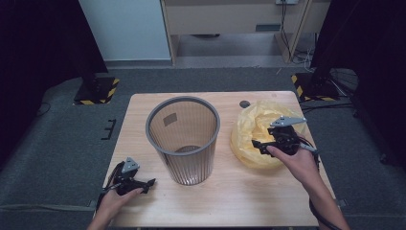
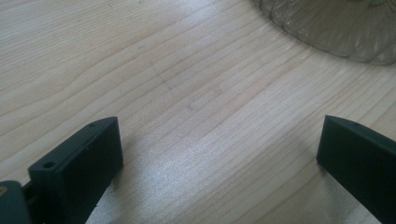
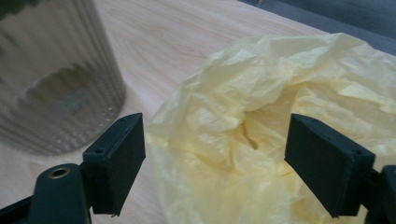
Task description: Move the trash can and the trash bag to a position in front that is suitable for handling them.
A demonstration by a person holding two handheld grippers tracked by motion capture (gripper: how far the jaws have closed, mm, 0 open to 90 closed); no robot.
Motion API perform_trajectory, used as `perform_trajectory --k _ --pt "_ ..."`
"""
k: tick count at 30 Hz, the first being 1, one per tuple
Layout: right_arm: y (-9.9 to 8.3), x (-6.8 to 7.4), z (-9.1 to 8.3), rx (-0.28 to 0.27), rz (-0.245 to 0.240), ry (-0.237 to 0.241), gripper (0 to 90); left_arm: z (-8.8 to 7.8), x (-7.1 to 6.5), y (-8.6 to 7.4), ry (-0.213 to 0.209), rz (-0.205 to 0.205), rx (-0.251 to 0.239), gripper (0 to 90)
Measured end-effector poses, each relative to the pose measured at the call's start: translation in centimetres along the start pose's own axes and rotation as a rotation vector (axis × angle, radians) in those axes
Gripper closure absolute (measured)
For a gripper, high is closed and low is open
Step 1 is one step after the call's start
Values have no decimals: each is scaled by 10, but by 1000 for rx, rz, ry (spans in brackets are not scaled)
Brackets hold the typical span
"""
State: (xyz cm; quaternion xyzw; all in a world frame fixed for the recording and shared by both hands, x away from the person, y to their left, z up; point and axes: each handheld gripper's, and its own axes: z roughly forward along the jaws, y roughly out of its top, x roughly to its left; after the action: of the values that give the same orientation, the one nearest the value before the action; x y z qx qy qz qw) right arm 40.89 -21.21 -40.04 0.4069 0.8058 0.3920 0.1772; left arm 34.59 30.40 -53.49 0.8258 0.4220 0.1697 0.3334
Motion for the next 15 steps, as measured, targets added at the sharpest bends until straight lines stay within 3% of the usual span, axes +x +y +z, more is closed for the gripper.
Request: perform_trajectory --k 6,15 --pt "14 -22 9 -3 30 -24 216 0 0 0 1 1 0 0" --pt "25 -52 33 40 80 -81 269 0 0 0 -2 3 0 0"
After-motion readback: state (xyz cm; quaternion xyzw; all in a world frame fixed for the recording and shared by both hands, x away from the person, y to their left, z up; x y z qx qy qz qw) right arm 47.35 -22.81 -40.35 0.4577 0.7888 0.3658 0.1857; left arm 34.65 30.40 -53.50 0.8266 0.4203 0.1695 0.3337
